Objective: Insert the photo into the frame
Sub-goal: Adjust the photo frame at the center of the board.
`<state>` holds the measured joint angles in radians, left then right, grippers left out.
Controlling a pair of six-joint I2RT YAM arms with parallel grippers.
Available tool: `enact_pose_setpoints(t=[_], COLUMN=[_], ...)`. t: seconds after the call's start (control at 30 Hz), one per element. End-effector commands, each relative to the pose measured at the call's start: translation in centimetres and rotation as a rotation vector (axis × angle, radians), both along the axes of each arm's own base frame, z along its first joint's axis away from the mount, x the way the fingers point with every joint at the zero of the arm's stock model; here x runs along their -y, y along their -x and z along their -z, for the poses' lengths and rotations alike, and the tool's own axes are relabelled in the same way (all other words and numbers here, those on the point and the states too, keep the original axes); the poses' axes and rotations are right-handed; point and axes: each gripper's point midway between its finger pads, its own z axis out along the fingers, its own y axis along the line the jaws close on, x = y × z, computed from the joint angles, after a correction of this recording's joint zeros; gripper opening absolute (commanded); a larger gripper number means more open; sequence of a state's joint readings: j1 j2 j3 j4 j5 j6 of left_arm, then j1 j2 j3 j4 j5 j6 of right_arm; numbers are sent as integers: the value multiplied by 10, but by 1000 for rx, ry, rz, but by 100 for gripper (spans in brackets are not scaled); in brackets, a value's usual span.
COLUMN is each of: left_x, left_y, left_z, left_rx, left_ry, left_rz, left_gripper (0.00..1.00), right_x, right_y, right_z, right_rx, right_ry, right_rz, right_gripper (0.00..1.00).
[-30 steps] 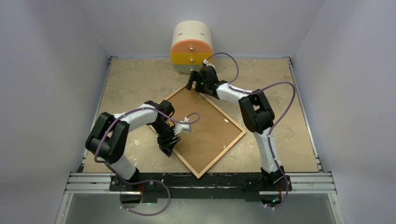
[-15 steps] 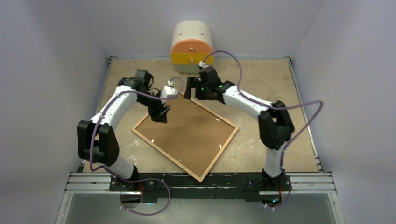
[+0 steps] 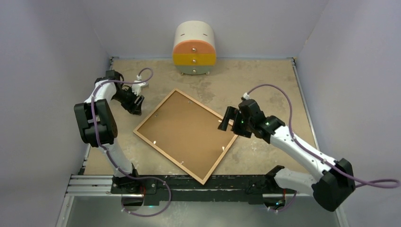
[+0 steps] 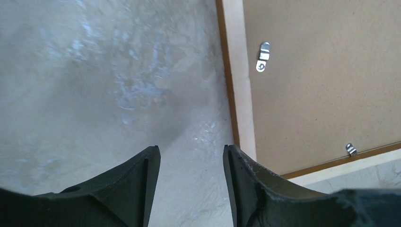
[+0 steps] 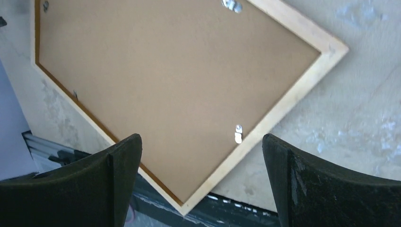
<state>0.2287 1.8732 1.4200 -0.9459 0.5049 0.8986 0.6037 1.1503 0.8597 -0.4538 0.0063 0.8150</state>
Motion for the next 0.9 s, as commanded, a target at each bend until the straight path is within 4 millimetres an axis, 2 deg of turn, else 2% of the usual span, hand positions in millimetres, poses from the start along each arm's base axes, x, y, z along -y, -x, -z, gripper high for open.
enact_pose_setpoints(t=[0.0, 0.17, 0.4, 0.53, 0.63, 0.87], left_x=[4, 1, 3, 7, 17, 67], left_y=[6, 12, 33, 43, 53, 87], left_z=[9, 27, 46, 53, 55, 50], left_rx=[-4, -38, -81, -108, -140, -194], left_ry=[6, -14, -22, -8, 38, 142], left_rz=[-5, -6, 19, 32, 55, 183], left_gripper=[54, 49, 40, 33, 30, 27], right_x=[15, 17, 2, -3, 3, 29], right_y=[46, 56, 34, 15, -8, -66], right_z=[28, 53, 67, 75, 72, 53], right_rx=[-133, -127, -70, -78, -54, 29], right_ry=[-27, -87, -197, -246, -265, -252], right_rz=[40, 62, 123, 149, 183, 252], right_gripper=[99, 99, 99, 97, 96, 95])
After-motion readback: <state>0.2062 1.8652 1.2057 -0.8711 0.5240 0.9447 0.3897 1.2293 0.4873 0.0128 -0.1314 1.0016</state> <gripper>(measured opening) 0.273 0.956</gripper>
